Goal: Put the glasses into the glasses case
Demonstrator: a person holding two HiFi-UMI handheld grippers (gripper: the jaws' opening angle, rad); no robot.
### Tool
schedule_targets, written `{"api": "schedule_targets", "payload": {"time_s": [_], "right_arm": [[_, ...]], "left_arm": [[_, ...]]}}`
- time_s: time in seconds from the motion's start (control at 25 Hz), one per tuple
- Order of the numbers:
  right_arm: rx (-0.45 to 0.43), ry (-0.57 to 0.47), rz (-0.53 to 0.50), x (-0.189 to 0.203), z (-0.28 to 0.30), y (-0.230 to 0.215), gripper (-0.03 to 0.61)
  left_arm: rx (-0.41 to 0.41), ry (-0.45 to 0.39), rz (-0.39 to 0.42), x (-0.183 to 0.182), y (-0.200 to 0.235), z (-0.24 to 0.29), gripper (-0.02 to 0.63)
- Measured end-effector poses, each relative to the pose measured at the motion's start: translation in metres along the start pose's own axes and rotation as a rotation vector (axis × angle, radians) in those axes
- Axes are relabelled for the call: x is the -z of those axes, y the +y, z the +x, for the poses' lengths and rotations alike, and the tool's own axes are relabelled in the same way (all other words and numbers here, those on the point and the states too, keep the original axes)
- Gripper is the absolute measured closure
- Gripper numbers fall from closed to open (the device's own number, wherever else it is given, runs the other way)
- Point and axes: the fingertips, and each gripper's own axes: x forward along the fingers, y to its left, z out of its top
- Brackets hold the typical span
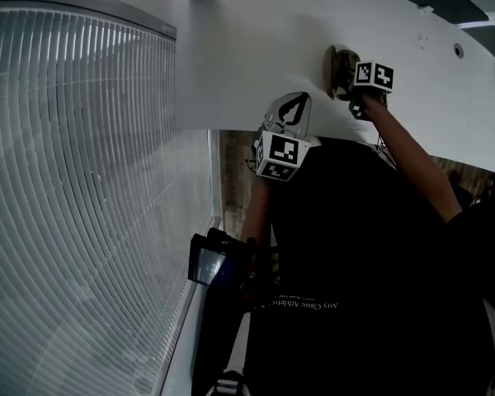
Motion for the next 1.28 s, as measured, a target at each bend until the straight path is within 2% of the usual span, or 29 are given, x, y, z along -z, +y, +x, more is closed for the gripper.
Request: {"api": "schedule_targets", "payload": {"time_s": [0.24,0.36,0.48,0.64,0.72,0.84,1.0,1.08,1.28], "right_arm": [[-0.045,-0.004,-0.12,-0.01,-0.018,0.017,0.451],[-0.085,-0.022,-0.149,-0.014,-0.031,0.023,0.451],[-0.151,-0.069,-0.142,-0.018,-0.059,0.03,0.451],[-0.13,-0.127,-0.206,-0.019,-0.08,0.011,0.451],[-0.108,-0.109,-0.234,-0.009,-0.074,-0.005,0.451],[-0.109,-0.058,-0.23,0.007,-0.06,-0.021,0.451],[-0.105,-0.018,-0.242,0.017,-0.04,-0.027,0.454],[-0.106,-0.012,-0.215,0.017,-0.031,-0.028,0.466],[-0.146,-0.003,-0.145,0.008,-0.019,-0.024,0.485]], "left_arm": [[0.023,0.048,-0.053,0.001,0.003,0.02,0.604],[0.021,0.067,-0.105,0.011,0.005,0.035,0.604],[0.007,0.069,-0.223,0.024,0.017,0.048,0.604],[0.02,0.086,-0.437,0.053,0.032,0.075,0.604],[0.021,0.101,-0.516,0.068,0.036,0.087,0.604],[0.034,0.117,-0.588,0.083,0.032,0.101,0.605],[0.089,0.107,-0.669,0.092,0.023,0.113,0.605],[0.098,0.089,-0.703,0.091,0.025,0.118,0.606],[0.099,0.08,-0.693,0.074,0.034,0.132,0.604]]}}
